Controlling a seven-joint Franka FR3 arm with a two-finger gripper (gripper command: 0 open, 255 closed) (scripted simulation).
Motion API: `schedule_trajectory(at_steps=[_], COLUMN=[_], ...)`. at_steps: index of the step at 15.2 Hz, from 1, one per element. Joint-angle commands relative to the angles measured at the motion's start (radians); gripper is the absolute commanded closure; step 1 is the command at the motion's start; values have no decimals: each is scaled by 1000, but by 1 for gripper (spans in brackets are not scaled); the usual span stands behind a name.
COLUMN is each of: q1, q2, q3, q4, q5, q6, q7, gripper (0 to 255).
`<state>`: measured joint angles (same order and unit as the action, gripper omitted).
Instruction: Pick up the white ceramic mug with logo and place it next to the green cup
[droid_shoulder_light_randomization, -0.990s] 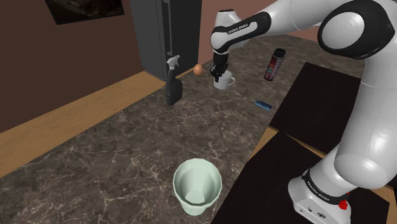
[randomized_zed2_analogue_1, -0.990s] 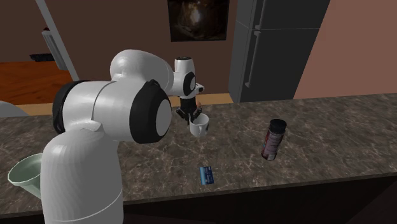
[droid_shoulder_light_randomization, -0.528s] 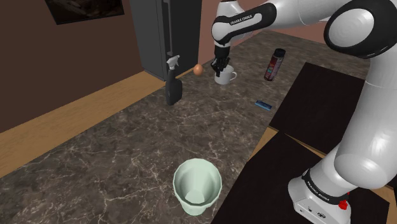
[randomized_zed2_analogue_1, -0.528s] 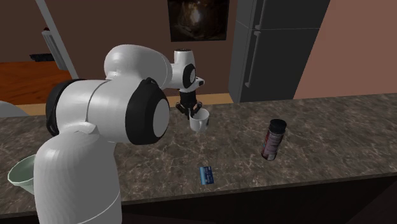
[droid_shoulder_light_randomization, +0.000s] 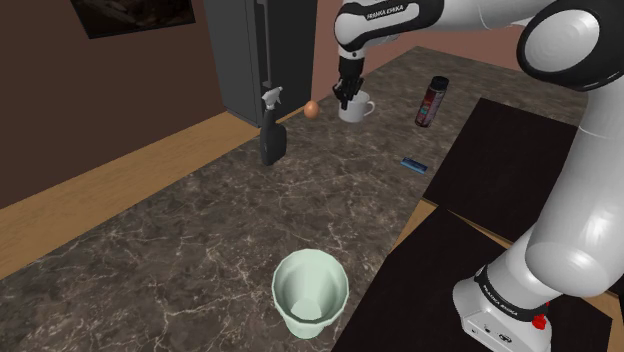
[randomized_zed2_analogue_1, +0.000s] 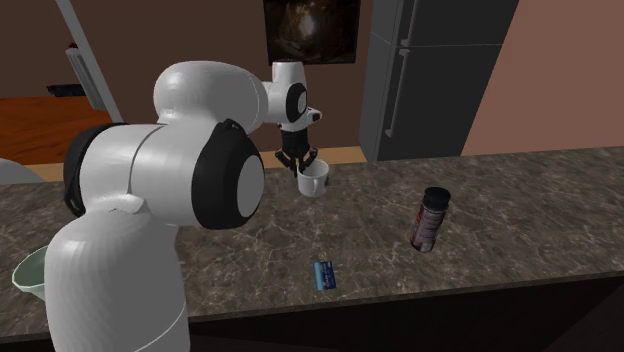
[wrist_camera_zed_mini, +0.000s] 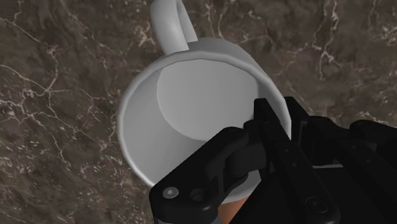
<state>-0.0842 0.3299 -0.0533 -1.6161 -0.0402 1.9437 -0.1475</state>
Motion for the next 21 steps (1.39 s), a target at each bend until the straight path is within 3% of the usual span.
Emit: schedule_trajectory(at_steps=[1, 21], q1=[1, 0], q2=[-8, -10], q3=[0, -1], q4=[15, 280], q5=[0, 2], q6=[-23, -291], q7=[0, -12], gripper=[255, 255])
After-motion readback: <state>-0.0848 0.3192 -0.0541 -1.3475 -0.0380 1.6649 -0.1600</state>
